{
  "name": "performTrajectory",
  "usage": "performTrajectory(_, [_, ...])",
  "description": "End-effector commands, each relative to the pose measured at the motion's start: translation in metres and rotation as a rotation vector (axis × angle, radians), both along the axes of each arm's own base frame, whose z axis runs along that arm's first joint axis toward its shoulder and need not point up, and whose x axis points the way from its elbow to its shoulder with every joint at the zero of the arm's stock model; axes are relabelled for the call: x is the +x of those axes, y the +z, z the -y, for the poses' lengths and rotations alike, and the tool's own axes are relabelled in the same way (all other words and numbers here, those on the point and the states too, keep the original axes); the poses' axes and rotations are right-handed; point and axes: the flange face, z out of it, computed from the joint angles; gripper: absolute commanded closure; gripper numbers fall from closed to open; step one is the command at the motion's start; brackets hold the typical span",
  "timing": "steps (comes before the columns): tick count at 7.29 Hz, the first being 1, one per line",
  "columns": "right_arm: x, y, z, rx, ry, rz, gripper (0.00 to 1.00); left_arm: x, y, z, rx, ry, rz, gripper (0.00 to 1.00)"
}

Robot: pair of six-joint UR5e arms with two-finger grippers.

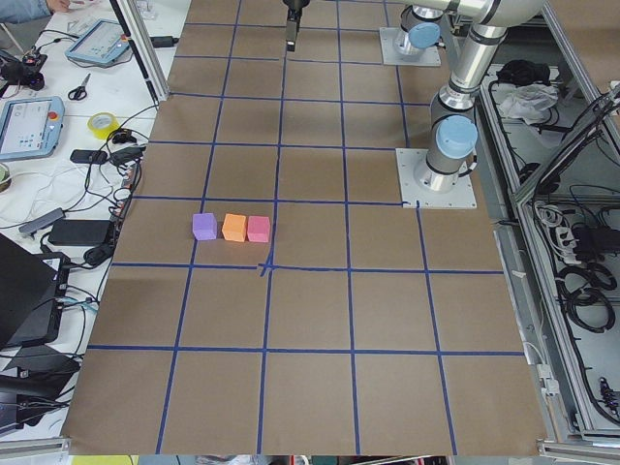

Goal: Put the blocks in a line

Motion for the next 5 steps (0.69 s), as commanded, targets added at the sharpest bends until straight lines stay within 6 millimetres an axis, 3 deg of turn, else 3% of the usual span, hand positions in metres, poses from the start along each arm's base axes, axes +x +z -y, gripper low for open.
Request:
performTrajectory(1, [0.0005, -0.0001, -0.0001, 0.001, 0.0, 0.005, 0.0, -0.0019, 0.0056, -0.017, 0.015, 0.011, -0.011, 0.0])
performTrajectory(5, [0.0008, -0.0033, -0.0008, 0.009, 0.002, 0.008, 0.0, -0.0016, 0.0047, -0.0186, 0.007, 0.02, -0.013, 0.0])
